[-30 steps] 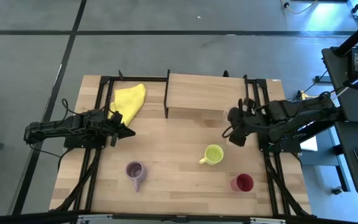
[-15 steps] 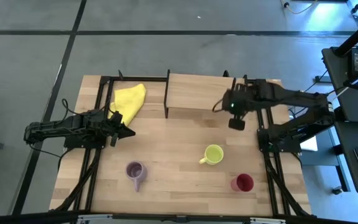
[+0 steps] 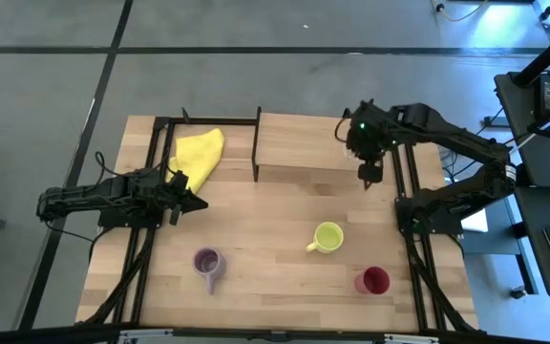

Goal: Stack small to large cups/mugs on shelf
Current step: Put the transparent mug on the shelf

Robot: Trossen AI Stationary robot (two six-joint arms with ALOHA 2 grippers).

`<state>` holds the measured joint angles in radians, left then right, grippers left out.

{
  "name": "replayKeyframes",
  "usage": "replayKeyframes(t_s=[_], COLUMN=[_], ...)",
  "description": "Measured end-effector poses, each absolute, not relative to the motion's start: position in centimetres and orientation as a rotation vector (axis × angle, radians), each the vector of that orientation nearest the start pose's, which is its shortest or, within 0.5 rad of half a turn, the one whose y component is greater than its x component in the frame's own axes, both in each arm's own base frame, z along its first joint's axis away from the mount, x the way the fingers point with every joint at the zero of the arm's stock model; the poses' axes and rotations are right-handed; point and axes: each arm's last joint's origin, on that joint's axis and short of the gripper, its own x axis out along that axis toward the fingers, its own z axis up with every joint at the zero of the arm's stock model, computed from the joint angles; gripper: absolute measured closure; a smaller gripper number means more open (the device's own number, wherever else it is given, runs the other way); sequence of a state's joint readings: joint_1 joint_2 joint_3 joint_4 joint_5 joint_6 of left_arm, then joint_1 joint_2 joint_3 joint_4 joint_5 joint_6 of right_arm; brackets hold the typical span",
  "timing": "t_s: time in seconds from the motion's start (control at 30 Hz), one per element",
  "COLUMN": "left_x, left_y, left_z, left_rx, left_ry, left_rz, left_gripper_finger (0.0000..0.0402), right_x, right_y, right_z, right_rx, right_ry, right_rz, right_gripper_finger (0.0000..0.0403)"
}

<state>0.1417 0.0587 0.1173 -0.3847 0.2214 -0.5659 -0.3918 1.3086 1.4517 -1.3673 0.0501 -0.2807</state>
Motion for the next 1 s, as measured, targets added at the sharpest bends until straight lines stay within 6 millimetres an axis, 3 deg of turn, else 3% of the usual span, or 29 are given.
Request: replayKeyframes(t_s=[0.33, 0.63, 1.0], left_x=[8.8, 8.8, 8.8], left_y=[0.6, 0.6, 0.6], left_z=[16.2, 16.2, 16.2], left_rx=[-0.62, -0.62, -0.62], left_ry=[0.336, 0.336, 0.335], left_rz=[0.014, 0.014, 0.014], left_gripper_finger=[0.0374, 0.0374, 0.0374], right_x=[18.3, 18.6, 18.6], right_y=[-12.6, -13.4, -14.0], right_z=[36.0, 35.2, 33.2], right_rx=[0.135, 0.036, 0.077], right_ry=[1.203, 1.264, 1.334], right_rz=[-0.25, -0.147, -0.132], right_gripper_finger=[0.039, 0.039, 0.039])
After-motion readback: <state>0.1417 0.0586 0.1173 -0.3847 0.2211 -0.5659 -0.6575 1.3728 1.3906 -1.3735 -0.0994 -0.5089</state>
